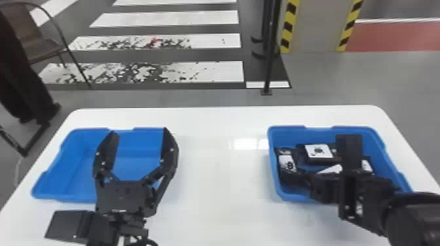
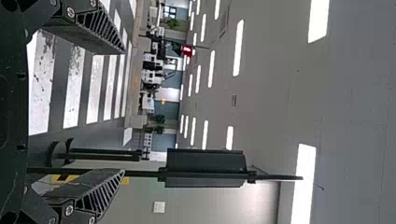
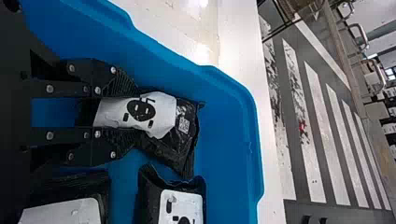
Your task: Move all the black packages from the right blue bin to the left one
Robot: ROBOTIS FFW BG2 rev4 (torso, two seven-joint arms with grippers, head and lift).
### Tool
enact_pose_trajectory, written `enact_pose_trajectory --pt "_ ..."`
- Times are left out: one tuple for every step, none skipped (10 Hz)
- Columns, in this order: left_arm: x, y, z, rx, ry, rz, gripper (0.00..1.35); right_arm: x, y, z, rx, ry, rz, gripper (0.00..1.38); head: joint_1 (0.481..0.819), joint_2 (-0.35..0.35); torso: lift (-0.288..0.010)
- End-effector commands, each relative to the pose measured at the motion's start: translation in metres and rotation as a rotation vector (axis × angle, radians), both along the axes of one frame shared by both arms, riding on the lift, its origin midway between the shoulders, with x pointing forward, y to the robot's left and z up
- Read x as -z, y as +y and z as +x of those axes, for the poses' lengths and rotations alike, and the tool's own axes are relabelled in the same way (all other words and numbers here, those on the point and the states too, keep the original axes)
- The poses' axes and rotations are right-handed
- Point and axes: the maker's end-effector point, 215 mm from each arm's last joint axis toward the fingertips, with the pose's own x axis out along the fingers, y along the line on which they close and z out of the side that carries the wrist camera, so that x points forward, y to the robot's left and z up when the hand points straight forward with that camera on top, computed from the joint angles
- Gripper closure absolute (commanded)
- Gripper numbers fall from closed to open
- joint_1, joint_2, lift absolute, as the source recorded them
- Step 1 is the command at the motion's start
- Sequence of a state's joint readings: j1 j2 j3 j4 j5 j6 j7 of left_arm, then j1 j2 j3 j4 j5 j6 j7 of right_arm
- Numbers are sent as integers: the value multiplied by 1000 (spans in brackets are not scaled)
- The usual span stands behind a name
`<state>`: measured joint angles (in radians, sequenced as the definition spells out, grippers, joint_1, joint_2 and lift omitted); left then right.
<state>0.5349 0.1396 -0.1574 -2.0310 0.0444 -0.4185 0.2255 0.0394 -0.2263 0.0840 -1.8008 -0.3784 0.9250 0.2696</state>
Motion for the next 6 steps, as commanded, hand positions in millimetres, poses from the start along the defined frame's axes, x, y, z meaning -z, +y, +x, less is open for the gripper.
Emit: enact_pose_trajectory --pt "-5 -1 -1 5 -17 -19 145 -15 -1 1 3 -49 24 1142 695 70 -154" --pt "-6 -5 -2 13 -16 -73 144 -33 -8 8 13 -118 29 1145 695 76 -154" --pt "-1 -10 0 27 3 -151 151 -52 -22 15 30 -192 32 1145 695 74 -154" --pt "2 -8 0 29 16 -197 159 -78 -31 22 37 -273 49 1145 695 59 -154" --pt "4 -6 0 29 21 -242 163 -111 -36 28 27 -366 75 1145 695 38 -154" --pt "5 -4 1 33 25 -315 163 -149 -28 29 -31 -457 128 1145 695 31 -154"
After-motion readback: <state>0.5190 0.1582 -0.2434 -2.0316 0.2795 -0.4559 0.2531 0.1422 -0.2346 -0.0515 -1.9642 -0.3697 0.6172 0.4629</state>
